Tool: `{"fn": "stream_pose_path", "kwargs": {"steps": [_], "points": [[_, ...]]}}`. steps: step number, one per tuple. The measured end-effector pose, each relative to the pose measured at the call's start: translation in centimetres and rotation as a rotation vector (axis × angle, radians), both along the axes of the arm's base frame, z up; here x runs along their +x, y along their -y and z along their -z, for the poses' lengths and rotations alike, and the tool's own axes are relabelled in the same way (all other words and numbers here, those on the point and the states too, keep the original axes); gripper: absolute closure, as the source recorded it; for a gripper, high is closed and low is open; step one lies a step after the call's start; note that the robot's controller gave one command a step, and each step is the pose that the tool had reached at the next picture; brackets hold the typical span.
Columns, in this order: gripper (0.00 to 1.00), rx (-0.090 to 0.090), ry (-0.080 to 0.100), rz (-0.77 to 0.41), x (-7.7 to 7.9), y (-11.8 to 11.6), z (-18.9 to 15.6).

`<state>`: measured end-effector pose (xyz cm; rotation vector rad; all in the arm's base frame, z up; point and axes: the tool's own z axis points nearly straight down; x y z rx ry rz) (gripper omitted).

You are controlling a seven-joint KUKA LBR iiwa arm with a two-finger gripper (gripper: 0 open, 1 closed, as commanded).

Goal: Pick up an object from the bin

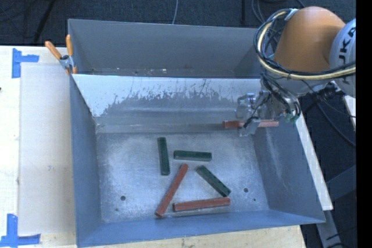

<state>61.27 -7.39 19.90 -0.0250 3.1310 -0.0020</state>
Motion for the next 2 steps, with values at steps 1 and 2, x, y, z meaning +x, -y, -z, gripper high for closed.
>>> {"fn": "stream_pose_path", "kwargs": {"steps": [1,2], "points": [[1.00,0.003,-0.010,0.139,-0.2,-3.2,0.6],[1.00,0.003,-0.005,0.138,0.9,-5.3,-1.8]]}}
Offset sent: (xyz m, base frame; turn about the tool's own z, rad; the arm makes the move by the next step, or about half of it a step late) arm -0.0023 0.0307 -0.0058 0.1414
